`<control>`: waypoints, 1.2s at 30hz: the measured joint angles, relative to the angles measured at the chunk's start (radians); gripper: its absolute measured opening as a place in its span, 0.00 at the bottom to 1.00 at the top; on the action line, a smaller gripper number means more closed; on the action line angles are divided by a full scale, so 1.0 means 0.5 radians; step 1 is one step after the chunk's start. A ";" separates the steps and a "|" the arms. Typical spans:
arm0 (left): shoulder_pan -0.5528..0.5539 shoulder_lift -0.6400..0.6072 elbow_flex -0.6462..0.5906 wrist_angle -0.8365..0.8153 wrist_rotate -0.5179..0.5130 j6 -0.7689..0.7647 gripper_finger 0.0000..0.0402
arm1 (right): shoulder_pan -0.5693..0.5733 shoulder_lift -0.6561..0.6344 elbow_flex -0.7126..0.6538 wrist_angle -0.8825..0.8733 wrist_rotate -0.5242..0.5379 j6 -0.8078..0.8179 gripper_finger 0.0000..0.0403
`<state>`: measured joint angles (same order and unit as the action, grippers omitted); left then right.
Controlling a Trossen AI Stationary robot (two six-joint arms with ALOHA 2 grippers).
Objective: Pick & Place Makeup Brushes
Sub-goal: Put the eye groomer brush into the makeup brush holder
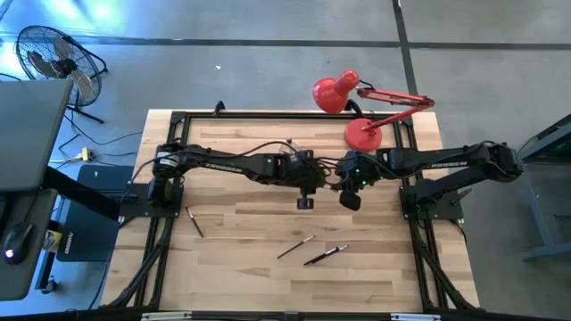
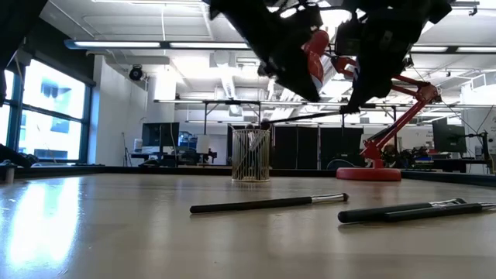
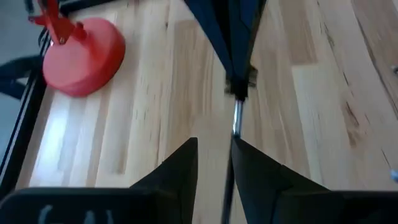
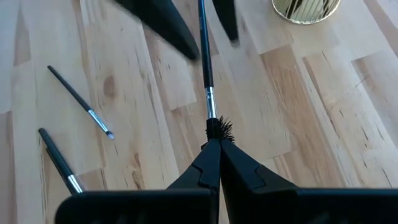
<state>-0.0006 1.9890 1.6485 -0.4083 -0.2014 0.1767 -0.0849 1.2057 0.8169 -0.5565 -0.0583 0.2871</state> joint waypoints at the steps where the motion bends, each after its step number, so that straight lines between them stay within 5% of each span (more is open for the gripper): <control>1: 0.000 0.033 0.036 -0.037 0.004 0.001 0.22 | 0.000 0.000 0.000 0.000 0.000 0.001 0.00; 8: -0.002 0.192 0.273 -0.408 0.067 0.006 0.12 | 0.001 -0.001 0.000 0.018 -0.003 0.000 0.00; 30: -0.003 0.243 0.336 -0.548 0.045 -0.129 0.03 | 0.000 -0.001 -0.002 0.139 -0.007 0.069 0.00; 36: -0.002 0.243 0.336 -0.528 0.148 -0.443 0.03 | 0.002 -0.038 -0.002 0.151 -0.010 0.098 0.10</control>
<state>-0.0013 2.1105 1.8164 -0.6724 -0.1275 -0.0448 -0.0841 1.1868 0.8158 -0.4808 -0.0632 0.3363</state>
